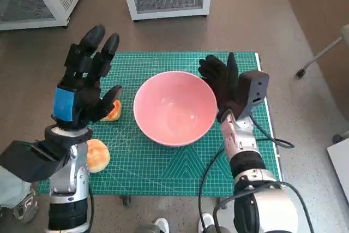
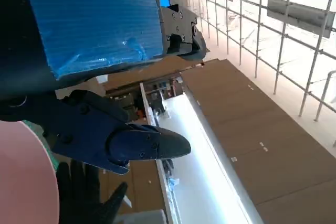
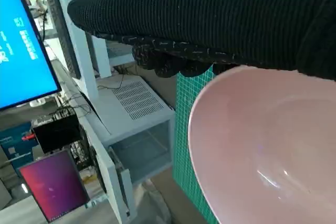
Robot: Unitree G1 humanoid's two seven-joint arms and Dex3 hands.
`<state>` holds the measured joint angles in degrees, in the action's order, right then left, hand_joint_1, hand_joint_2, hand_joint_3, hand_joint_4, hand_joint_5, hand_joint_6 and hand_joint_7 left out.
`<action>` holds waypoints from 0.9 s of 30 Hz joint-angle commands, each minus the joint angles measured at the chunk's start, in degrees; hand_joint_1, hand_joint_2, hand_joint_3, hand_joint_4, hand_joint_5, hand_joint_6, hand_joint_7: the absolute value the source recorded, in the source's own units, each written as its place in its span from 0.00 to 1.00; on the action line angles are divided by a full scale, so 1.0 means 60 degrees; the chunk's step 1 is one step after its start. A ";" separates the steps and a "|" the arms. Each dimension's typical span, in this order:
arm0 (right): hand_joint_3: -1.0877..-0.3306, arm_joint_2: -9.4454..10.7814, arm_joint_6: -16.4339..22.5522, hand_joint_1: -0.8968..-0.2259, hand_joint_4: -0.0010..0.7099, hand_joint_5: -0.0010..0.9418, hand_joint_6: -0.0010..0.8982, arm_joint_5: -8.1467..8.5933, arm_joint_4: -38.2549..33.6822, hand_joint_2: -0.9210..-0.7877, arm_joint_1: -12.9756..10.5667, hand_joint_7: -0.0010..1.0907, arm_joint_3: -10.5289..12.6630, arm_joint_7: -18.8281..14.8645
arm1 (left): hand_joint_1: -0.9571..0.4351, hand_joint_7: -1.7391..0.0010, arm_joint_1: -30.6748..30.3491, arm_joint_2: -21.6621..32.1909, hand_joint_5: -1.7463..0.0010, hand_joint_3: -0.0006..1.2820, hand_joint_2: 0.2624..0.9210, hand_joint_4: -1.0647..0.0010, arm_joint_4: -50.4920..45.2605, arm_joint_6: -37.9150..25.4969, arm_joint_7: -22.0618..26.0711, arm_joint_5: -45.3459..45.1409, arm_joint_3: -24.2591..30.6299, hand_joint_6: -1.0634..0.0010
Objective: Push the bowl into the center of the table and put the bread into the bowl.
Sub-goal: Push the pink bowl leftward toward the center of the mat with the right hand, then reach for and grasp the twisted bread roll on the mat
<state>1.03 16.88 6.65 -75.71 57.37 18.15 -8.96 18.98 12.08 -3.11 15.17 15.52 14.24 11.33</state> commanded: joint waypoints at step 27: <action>0.54 -0.0381 0.4445 0.39 0.30 0.01 0.40 0.1938 0.4250 0.00 -0.1640 0.02 -0.0224 -0.5043 | 0.29 0.69 0.0246 -0.0227 1.00 0.26 1.00 0.72 0.0253 0.0011 -0.0024 0.0127 -0.0162 0.94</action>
<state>-0.97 43.25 16.84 -54.47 51.65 17.84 -37.06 19.25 11.08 -2.12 15.00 15.38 14.59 10.74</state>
